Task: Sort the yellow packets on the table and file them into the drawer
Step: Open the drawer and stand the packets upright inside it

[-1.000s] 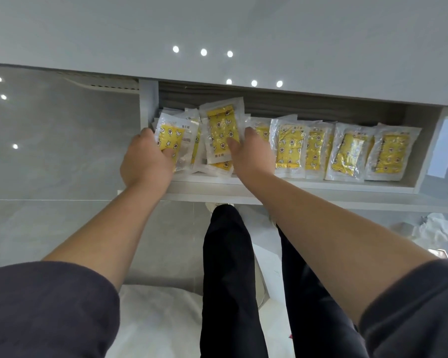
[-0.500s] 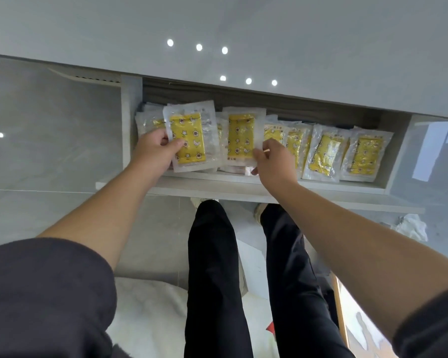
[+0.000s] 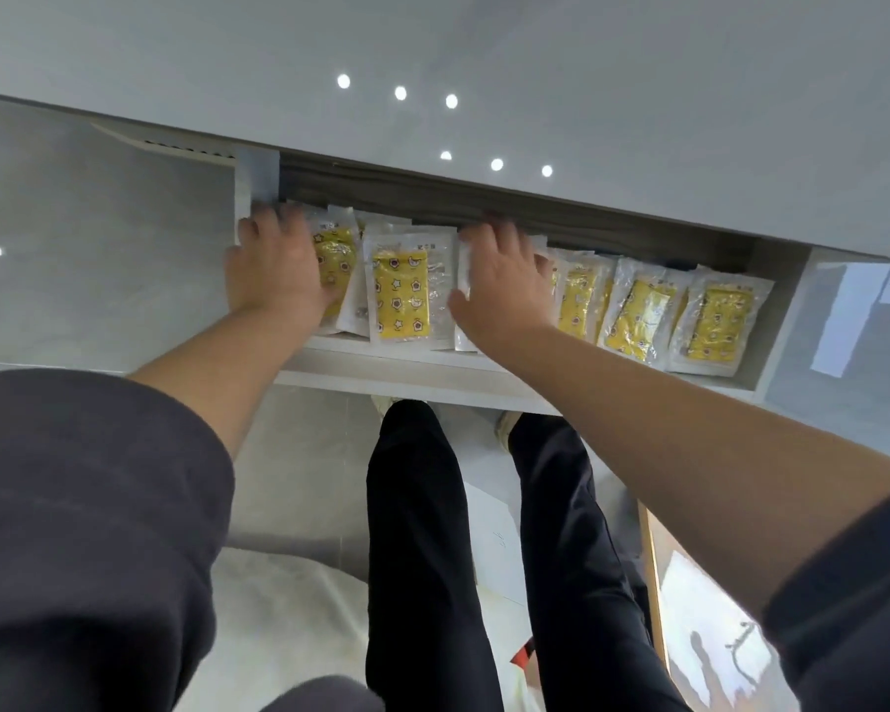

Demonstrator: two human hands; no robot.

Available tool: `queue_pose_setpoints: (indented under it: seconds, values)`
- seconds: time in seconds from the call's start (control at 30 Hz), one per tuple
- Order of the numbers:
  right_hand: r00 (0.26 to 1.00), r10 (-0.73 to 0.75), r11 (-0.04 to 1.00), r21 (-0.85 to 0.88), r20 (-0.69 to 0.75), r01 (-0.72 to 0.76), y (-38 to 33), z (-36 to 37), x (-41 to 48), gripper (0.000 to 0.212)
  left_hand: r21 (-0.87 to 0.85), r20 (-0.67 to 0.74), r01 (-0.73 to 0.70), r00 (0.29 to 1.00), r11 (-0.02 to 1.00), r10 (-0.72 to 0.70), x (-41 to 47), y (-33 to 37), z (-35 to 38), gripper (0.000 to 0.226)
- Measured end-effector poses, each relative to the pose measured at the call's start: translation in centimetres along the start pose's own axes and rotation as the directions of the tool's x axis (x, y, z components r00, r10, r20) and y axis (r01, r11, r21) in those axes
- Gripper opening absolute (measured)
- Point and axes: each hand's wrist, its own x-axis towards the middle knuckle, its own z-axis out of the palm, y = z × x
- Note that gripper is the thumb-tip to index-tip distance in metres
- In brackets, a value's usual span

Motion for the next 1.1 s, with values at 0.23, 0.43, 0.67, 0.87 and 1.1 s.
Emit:
queue_pose_setpoints:
  seconds: [0.23,0.43,0.67,0.87,1.1]
  values:
    - [0.973,-0.134,0.976,-0.143,0.19,0.162,-4.2,2.3,4.5,0.089,0.305,-0.02,-0.355,0.925,0.884,0.379,1.2,-0.4,1.1,0.08]
    - [0.972,-0.129,0.982,-0.113,0.194,0.153,-4.7,2.4,4.9,0.077,0.316,0.069,-0.407,0.911,0.857,0.407,2.2,-1.8,-0.3,0.086]
    - [0.975,-0.133,0.985,-0.087,0.18,0.15,-3.4,1.7,5.3,0.076,0.097,0.193,-0.466,0.876,0.88,0.443,2.8,1.1,-1.4,0.082]
    - [0.968,-0.125,0.97,-0.178,0.22,0.166,-2.4,2.0,4.8,0.068,0.054,0.166,-0.457,0.881,0.888,0.444,1.7,1.0,-0.2,0.063]
    - [0.987,0.01,0.98,-0.195,0.159,0.022,0.8,1.1,5.1,0.058,-0.018,0.116,-0.401,0.909,0.916,0.4,2.4,2.4,0.2,0.067]
